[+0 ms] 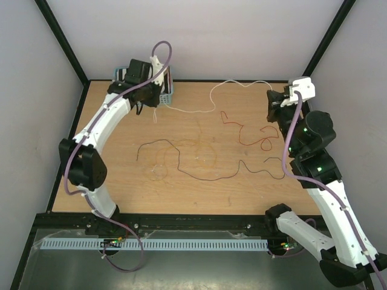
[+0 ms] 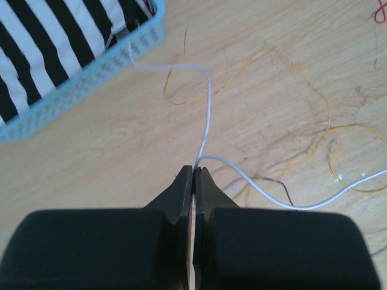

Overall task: Zip-tie the wires
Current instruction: Place the cable at the center of the board.

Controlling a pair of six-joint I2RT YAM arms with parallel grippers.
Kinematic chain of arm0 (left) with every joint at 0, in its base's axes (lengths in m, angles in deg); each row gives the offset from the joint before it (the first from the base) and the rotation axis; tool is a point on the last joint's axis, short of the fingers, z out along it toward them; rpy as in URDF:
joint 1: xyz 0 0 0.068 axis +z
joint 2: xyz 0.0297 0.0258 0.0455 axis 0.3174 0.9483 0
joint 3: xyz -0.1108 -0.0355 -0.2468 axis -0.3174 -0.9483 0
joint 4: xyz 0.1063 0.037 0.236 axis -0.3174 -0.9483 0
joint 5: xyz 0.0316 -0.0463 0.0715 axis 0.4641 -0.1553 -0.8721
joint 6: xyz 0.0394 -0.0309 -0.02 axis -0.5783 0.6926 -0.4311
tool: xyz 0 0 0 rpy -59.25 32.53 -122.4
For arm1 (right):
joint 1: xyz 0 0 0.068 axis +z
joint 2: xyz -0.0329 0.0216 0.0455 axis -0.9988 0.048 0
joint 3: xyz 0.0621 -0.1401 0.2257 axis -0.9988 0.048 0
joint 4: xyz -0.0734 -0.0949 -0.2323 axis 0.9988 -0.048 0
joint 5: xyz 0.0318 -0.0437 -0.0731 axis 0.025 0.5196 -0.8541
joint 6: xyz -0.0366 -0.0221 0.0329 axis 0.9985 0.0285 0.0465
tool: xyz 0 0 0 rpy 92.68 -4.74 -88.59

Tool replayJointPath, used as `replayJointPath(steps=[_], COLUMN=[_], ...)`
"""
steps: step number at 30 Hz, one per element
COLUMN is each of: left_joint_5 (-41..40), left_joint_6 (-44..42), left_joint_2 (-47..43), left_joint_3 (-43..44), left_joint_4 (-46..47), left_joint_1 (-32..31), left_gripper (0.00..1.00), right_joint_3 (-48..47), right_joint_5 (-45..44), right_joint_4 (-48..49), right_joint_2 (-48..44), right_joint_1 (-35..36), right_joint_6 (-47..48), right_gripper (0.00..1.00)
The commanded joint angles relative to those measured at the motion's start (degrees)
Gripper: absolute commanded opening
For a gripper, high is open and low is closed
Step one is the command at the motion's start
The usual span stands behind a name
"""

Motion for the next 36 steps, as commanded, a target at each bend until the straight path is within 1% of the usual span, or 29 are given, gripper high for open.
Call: replayJointPath(steps=[1, 4, 5, 10, 13, 15, 16, 17, 18, 19, 22, 23, 26, 31, 36], left_joint_5=[-6.41, -7.56, -8.25, -8.63, -8.76, -8.80, -8.57, -8.48, -8.36, -8.28, -8.00, -7.90, -7.08, -4.37, -2.82], left_joint_6=[9.20, 15.17, 16.85, 22.71, 25.07, 26.27, 26.41, 26.48, 26.42, 26.28, 25.73, 25.54, 25.17, 23.48, 24.50], left_joint_2=[-5.91, -11.09, -12.77, -20.99, -24.65, -25.13, -24.80, -24.31, -23.81, -23.57, -23.69, -24.03, -25.56, -26.32, -22.86], left_joint_3=[-8.47, -16.55, -19.26, -30.83, -36.50, -38.54, -39.00, -39.18, -39.16, -39.01, -38.24, -38.02, -37.72, -38.10, -39.03], left_joint_4=[-1.68, -1.74, -1.73, -1.79, -1.70, -1.64, -1.59, -1.58, -1.56, -1.58, -1.64, -1.64, -1.65, -1.64, -1.22], left_joint_1=[-0.21, -0.06, 0.02, 1.27, 1.28, 1.25, 1.24, 1.26, 1.28, 1.40, 2.75, 3.56, 5.89, 6.73, 6.48], left_gripper=[0.00, 0.00, 0.00, 0.00, 0.00, 0.00, 0.07, 0.17, 0.21, 0.26, 0.47, 0.52, 0.57, 0.64, 0.67], right_joint_3=[0.20, 1.20, 1.59, 3.31, 5.31, 6.93, 7.47, 7.81, 7.71, 7.14, 3.71, 2.45, -0.20, 1.34, 3.24], right_joint_5=[10.63, 15.78, 16.26, 12.33, 16.57, 20.00, 20.61, 20.22, 18.27, 15.40, 4.91, 1.65, -2.98, -2.47, -2.06], right_joint_4=[-1.31, -3.17, -3.89, -7.70, -8.48, -8.45, -8.53, -8.84, -9.64, -10.74, -14.53, -15.85, -18.70, -20.20, -20.82], right_joint_2=[-1.51, -0.70, -0.52, -1.17, -1.95, -2.28, -2.24, -2.18, -2.28, -2.28, -2.71, -2.86, -3.52, -5.10, -6.06], right_joint_1=[0.36, 0.37, 0.34, 0.35, 0.32, 0.33, 0.34, 0.31, 0.37, 0.35, 0.37, 0.35, 0.30, 0.38, 0.31], right_joint_6=[-0.94, -2.34, -2.60, -2.81, -3.09, -3.58, -3.97, -4.20, -4.19, -4.14, -2.26, -1.78, -1.06, -1.92, -2.49], right_gripper=[0.00, 0.00, 0.00, 0.00, 0.00, 0.00, 0.00, 0.00, 0.00, 0.00, 0.00, 0.00, 0.00, 0.00, 0.00])
